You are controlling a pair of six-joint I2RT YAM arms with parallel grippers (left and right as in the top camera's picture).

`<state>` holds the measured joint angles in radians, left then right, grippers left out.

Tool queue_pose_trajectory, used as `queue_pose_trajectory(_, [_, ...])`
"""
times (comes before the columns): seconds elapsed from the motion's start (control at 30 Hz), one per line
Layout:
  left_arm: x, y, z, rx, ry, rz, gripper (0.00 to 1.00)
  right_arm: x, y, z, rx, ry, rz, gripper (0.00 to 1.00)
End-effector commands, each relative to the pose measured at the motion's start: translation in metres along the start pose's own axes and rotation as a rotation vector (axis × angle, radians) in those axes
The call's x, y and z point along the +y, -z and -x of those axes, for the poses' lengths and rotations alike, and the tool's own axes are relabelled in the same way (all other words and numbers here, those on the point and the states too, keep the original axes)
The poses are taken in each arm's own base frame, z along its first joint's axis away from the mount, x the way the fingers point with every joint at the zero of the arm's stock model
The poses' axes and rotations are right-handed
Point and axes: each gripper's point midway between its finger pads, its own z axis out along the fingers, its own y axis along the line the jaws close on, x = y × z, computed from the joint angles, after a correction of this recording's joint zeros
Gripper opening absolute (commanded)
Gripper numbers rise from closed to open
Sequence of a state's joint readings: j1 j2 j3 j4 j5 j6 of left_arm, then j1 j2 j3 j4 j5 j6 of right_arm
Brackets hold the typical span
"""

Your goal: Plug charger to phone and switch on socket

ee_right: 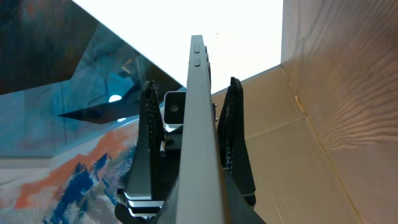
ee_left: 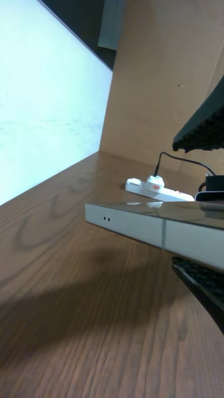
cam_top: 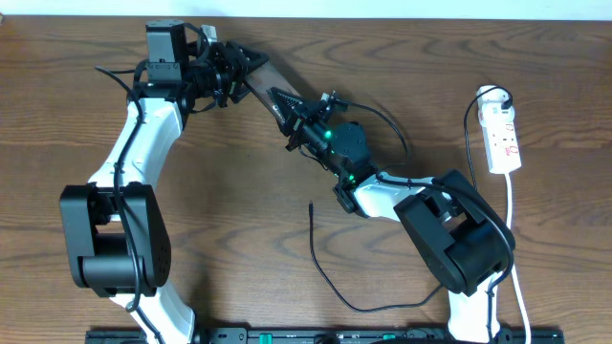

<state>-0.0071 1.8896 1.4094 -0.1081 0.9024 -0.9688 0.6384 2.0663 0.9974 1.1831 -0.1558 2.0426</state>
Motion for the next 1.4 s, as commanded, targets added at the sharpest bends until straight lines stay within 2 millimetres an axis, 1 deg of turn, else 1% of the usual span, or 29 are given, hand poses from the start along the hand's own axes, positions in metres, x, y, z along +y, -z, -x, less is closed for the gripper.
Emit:
queue_pose_trajectory(0.0, [0.0026, -0.0003, -0.0008, -0.003, -0.008, 0.007, 0.5, 0.01, -0.0025, -0.0077, 0.009, -0.005, 0.036, 0.02])
queue_pose_trajectory(0.1, [0.003, -0.0003, -0.0003, -0.005, -0.028, 0.009, 0.47, 0.0098, -0.0025, -0.0079, 0.009, -0.005, 0.035, 0.01])
queue_pose_trajectory(0.27, [0.0046, -0.003, -0.0023, -0.006, -0.029, 0.018, 0.38, 0.0081, -0.0029, -0.0108, 0.012, -0.007, 0.033, 0.02])
queue_pose_trajectory(0.37, [0.0045, -0.004, -0.0032, -0.006, -0.03, 0.019, 0.36, 0.008, -0.003, -0.0112, 0.013, -0.007, 0.033, 0.02])
queue_pose_trajectory(0.47, [0.0046, -0.0039, -0.003, -0.006, -0.03, 0.019, 0.29, 0.0077, -0.003, -0.0116, 0.013, -0.007, 0.032, 0.02])
queue_pose_trajectory(0.5, [0.0046, -0.0039, -0.003, -0.006, -0.031, 0.019, 0.23, 0.0071, -0.0032, -0.0126, 0.015, -0.007, 0.032, 0.02])
queue_pose_trajectory(0.53, [0.0047, -0.0039, -0.0031, -0.006, -0.033, 0.02, 0.21, 0.0069, -0.0032, -0.0132, 0.016, -0.007, 0.031, 0.01])
queue_pose_trajectory(0.6, [0.0047, -0.0039, -0.0031, -0.006, -0.038, 0.02, 0.19, 0.0068, -0.0032, -0.0134, 0.016, -0.007, 0.031, 0.02])
queue_pose_trajectory(0.7, [0.0047, -0.0039, -0.0031, -0.006, -0.037, 0.02, 0.19, 0.0068, -0.0032, -0.0133, 0.016, -0.007, 0.031, 0.02])
queue_pose_trajectory(0.73, [0.0047, -0.0039, -0.0031, -0.006, -0.037, 0.02, 0.15, 0.0068, -0.0032, -0.0133, 0.016, -0.007, 0.031, 0.02])
queue_pose_trajectory(0.87, [0.0047, -0.0039, -0.0031, -0.006, -0.037, 0.02, 0.08, 0.0067, -0.0032, -0.0133, 0.016, -0.008, 0.031, 0.02])
queue_pose_trajectory(1.37, [0.0047, -0.0039, -0.0031, -0.006, -0.052, 0.02, 0.07, 0.0051, -0.0033, -0.0126, 0.013, -0.008, 0.024, 0.01])
